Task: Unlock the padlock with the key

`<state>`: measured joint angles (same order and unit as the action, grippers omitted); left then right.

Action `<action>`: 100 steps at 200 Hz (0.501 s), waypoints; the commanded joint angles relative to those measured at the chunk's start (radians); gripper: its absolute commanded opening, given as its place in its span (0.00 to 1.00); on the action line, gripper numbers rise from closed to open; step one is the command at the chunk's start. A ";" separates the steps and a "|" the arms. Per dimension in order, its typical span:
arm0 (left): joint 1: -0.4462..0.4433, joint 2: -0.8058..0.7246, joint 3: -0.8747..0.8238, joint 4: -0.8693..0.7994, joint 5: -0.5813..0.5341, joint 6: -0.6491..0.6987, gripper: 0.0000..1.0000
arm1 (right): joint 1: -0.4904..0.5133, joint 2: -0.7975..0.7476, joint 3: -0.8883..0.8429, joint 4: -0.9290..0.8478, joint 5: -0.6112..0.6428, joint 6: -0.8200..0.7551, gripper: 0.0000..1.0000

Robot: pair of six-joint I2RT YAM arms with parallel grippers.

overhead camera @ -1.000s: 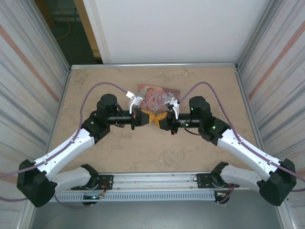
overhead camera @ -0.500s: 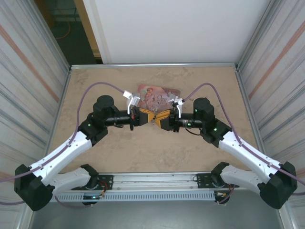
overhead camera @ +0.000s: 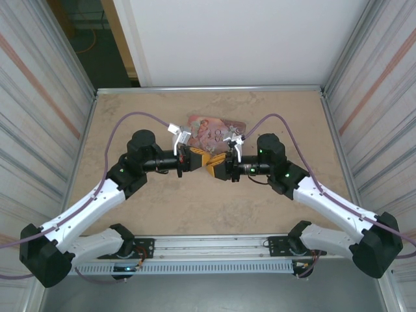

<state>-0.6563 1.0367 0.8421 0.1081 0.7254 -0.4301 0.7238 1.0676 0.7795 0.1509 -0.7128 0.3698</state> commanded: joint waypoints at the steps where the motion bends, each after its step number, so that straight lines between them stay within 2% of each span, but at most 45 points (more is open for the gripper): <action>1: -0.005 -0.019 0.001 0.005 -0.020 0.013 0.00 | 0.011 0.008 0.017 0.036 -0.028 0.024 0.26; 66: -0.006 -0.020 -0.002 -0.010 -0.042 0.022 0.00 | 0.015 -0.003 0.012 0.007 0.003 0.006 0.13; 75: -0.006 -0.023 -0.003 -0.013 -0.044 0.024 0.00 | 0.014 -0.011 0.008 0.001 0.013 0.004 0.14; 100: -0.004 -0.024 -0.003 -0.018 -0.049 0.026 0.00 | 0.009 -0.032 -0.005 0.010 0.022 0.011 0.26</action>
<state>-0.6567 1.0367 0.8413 0.1009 0.6880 -0.4294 0.7330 1.0725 0.7795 0.1520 -0.7006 0.3828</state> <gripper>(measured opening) 0.051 0.220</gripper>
